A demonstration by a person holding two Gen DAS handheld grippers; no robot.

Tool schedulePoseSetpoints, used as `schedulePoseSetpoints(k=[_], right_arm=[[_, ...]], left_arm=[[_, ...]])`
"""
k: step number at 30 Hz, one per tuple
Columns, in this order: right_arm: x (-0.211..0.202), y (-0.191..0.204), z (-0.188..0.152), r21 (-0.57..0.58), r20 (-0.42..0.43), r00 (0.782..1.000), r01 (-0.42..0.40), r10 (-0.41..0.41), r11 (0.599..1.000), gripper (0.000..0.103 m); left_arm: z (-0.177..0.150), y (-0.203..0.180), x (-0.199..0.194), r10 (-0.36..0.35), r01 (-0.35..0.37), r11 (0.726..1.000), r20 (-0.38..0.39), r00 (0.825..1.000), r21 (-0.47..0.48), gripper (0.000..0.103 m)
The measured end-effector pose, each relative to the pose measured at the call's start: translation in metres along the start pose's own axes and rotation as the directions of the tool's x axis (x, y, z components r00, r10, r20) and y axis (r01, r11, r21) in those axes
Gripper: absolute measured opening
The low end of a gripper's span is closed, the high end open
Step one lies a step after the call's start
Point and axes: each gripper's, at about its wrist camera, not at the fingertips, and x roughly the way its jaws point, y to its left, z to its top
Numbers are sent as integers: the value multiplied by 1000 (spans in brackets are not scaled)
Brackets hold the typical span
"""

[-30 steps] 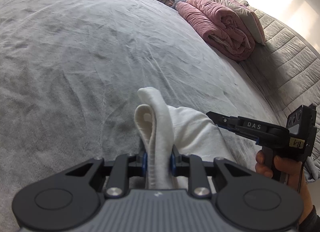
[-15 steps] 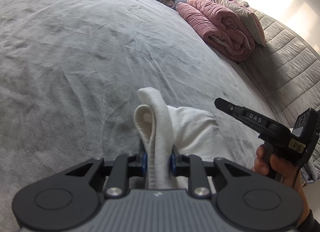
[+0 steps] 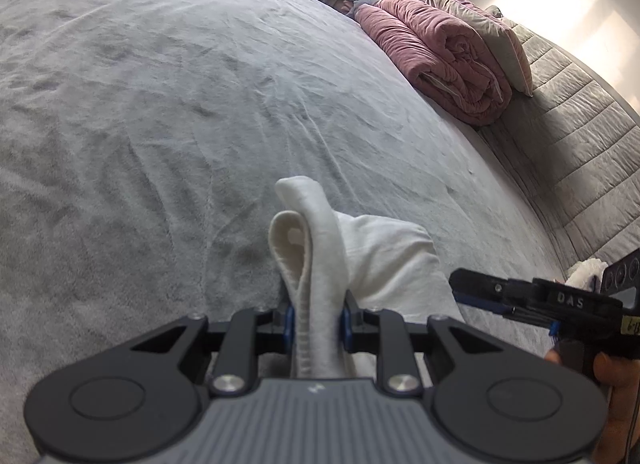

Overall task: Fold clothes
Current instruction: 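Grasp the white garment beside the left gripper with the right gripper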

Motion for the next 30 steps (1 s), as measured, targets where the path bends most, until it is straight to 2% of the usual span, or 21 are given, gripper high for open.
schedulePoseSetpoints(k=[4, 11, 12, 16, 23, 27, 30], right_arm=[[-2, -6, -5, 45, -52, 998, -24, 26, 999, 56], [0, -19, -27, 208, -38, 985, -159, 171, 965, 57], [-2, -20, -30, 218, -32, 984, -164, 175, 962, 52], [-2, -29, -34, 274, -21, 987, -146, 157, 951, 26], [4, -18, -38, 256, 4, 988, -148, 152, 955, 25], [5, -15, -42, 257, 28, 993, -120, 117, 959, 17], [5, -9, -42, 240, 35, 995, -95, 90, 966, 17]], left_arm=[[0, 0, 0, 0, 0, 1000, 1, 1000, -1, 22], [1, 5, 0, -10, 10, 1000, 1, 1000, -30, 22], [2, 5, 1, -13, 13, 999, 0, 1000, -34, 22], [2, 7, 1, -17, 17, 999, -3, 1000, -47, 22], [1, 4, 2, 2, -2, 1000, 4, 1000, -25, 22], [0, 4, 2, 6, -6, 1000, 6, 1000, -26, 22], [1, 6, 2, 0, 0, 999, 6, 1000, -39, 22]])
